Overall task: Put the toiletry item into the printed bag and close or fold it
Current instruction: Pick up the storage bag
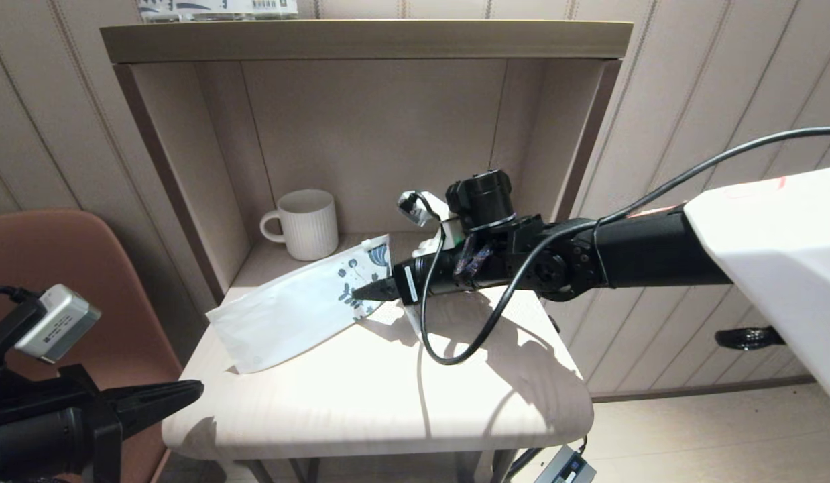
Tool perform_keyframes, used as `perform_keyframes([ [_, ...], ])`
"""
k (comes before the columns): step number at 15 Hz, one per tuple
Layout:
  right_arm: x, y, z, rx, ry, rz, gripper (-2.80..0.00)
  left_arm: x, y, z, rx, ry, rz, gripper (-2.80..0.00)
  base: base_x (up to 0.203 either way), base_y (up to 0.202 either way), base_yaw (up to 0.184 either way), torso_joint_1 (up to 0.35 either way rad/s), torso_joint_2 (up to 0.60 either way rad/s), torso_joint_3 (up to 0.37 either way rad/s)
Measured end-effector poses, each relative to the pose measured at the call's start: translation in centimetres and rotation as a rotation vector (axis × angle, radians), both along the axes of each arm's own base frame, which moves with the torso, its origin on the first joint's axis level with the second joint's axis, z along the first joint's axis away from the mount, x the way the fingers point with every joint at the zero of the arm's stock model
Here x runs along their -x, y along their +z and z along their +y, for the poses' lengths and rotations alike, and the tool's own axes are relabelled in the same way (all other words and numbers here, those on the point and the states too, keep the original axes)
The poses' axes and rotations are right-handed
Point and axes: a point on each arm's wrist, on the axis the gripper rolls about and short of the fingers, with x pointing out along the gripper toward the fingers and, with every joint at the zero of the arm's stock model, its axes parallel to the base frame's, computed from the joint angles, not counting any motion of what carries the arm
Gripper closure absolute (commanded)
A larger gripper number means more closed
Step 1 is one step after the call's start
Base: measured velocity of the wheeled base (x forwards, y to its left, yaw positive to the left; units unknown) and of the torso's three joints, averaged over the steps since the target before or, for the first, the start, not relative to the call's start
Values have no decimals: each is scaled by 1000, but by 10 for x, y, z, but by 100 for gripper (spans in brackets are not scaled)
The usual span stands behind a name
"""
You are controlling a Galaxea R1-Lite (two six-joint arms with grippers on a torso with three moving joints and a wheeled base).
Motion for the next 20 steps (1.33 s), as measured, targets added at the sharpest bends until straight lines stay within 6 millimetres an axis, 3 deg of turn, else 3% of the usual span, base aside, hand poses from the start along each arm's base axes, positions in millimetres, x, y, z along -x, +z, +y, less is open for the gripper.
perform_keyframes([
  [3, 10, 3, -5, 5, 17, 5, -280, 1, 1, 0, 1, 0, -4, 0, 0, 0, 0, 0, 0, 0],
  [12, 71, 24, -23, 8, 93, 16, -280, 2, 0, 0, 11, -16, -2, 0, 0, 0, 0, 0, 0, 0],
  [16, 71, 36, -23, -23, 112, -46, -280, 2, 2, 0, 18, -24, -6, 0, 0, 0, 0, 0, 0, 0],
  [20, 49, 46, -19, -37, 114, -92, -280, 1, 9, -1, 39, -62, -28, 0, 0, 0, 0, 0, 0, 0],
])
